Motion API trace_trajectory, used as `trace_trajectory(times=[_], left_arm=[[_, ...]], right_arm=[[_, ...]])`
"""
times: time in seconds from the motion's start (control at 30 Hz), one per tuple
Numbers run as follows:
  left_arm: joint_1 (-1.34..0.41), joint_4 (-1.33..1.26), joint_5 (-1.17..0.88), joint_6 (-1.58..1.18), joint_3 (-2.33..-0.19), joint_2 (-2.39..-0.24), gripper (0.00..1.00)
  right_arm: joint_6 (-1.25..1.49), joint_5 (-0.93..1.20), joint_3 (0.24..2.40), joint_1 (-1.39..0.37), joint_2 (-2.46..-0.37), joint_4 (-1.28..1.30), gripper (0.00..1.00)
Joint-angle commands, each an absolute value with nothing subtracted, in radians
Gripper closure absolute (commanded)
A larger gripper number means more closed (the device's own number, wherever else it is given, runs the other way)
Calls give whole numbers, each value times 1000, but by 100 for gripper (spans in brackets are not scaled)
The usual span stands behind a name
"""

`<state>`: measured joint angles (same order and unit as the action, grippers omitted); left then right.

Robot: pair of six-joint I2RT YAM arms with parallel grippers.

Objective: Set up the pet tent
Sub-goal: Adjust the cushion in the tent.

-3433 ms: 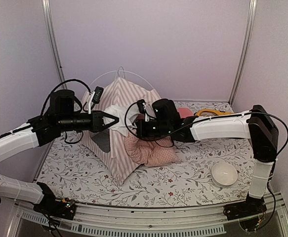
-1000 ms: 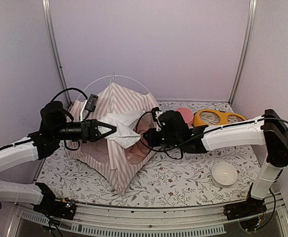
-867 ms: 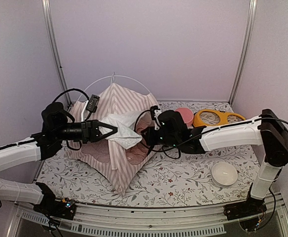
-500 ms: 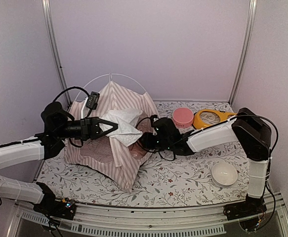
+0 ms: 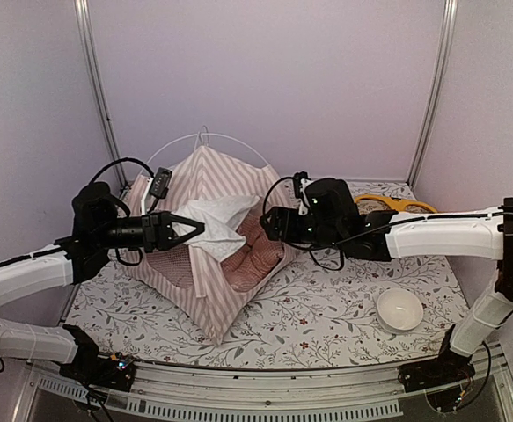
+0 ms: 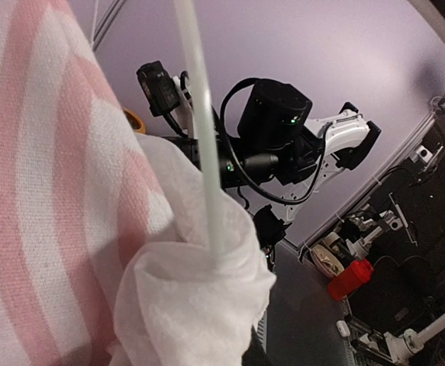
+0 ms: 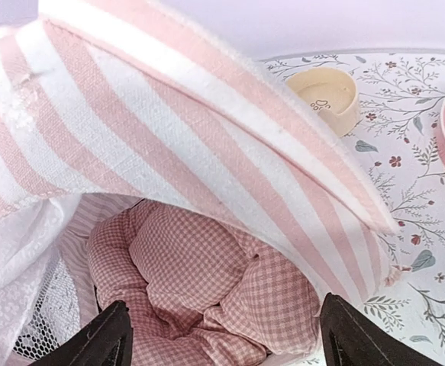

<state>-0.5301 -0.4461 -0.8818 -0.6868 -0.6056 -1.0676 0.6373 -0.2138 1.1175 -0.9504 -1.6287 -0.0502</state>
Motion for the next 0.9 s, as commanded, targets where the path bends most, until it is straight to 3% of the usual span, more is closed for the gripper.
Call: trace_trajectory(times=[0.0, 0.13, 0.43, 0.53, 0.7, 0.87], left_arm=[[-516, -429, -921, -698, -604, -1081, 100], [-517, -511, -995, -737, -611, -1109, 100], [-517, -503, -1023, -699, -648, -1160, 100], [-513, -452, -1005, -644, -675, -1176, 100], [-503, -442, -1021, -612, -729, -1215, 100], [-513, -530, -1091, -681, -777, -1258, 100]], right_arm=[[605, -309, 1104, -974, -1584, 59, 20], [532, -242, 1081, -1007, -1593, -3, 36], [492, 331, 1145, -1044, -1855, -287, 75], [521, 488, 1141, -1061, -1934, -373, 83], [552, 661, 1198, -1071, -2091, -366, 82], [525, 517, 1381, -1077, -2201, -100, 67]])
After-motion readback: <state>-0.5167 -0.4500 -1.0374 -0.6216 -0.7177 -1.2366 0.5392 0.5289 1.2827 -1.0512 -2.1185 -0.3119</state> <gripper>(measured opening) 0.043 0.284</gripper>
